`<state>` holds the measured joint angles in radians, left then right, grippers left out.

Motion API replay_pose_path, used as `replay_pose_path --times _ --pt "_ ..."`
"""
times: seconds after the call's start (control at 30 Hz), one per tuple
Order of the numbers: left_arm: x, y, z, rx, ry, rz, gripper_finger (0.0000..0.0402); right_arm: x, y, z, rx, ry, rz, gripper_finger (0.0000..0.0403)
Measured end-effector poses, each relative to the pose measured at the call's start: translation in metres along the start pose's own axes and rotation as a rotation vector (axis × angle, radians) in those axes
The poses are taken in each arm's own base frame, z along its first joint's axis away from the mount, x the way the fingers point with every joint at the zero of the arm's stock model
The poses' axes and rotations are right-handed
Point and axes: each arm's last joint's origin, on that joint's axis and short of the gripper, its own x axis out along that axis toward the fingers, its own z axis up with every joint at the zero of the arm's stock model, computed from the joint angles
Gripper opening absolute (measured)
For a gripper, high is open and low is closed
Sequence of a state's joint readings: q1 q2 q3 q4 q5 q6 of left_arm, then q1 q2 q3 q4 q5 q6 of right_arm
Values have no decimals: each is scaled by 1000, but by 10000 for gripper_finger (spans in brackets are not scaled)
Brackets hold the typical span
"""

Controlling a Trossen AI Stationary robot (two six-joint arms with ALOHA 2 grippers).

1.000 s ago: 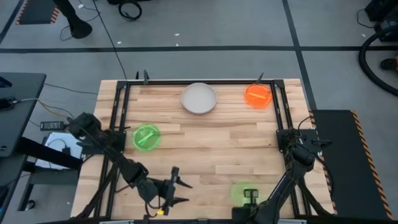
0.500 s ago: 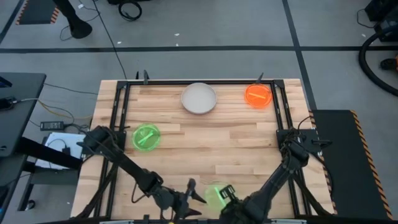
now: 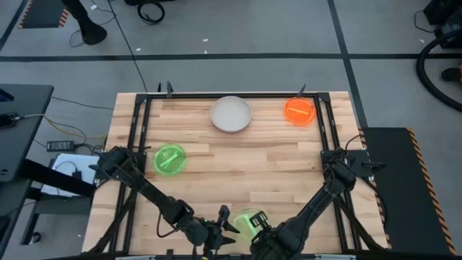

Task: Stack plastic plates
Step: Stack the bottom green plate on top of the top green plate

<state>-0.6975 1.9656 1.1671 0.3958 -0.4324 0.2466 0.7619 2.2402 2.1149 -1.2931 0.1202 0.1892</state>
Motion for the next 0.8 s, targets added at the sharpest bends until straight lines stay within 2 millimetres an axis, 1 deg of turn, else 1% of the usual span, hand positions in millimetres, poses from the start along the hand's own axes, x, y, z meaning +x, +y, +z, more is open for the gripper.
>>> replay_pose_path --times 0.13,0.33,0.47,0.7,0.8 --pt "0 -1 -2 9 25 -6 167 -3 -5 4 32 -44 -51 7" --pt "0 -1 -3 9 26 -6 165 -13 -11 11 61 -97 -48 7" --pt "-1 -1 -2 13 27 -8 149 -13 -12 11 74 -99 -34 7" --pt "-8 -2 5 13 10 -15 123 -13 -11 11 85 -88 15 7" --pt "-8 -2 4 22 29 -21 111 -13 -10 10 84 -82 30 7"
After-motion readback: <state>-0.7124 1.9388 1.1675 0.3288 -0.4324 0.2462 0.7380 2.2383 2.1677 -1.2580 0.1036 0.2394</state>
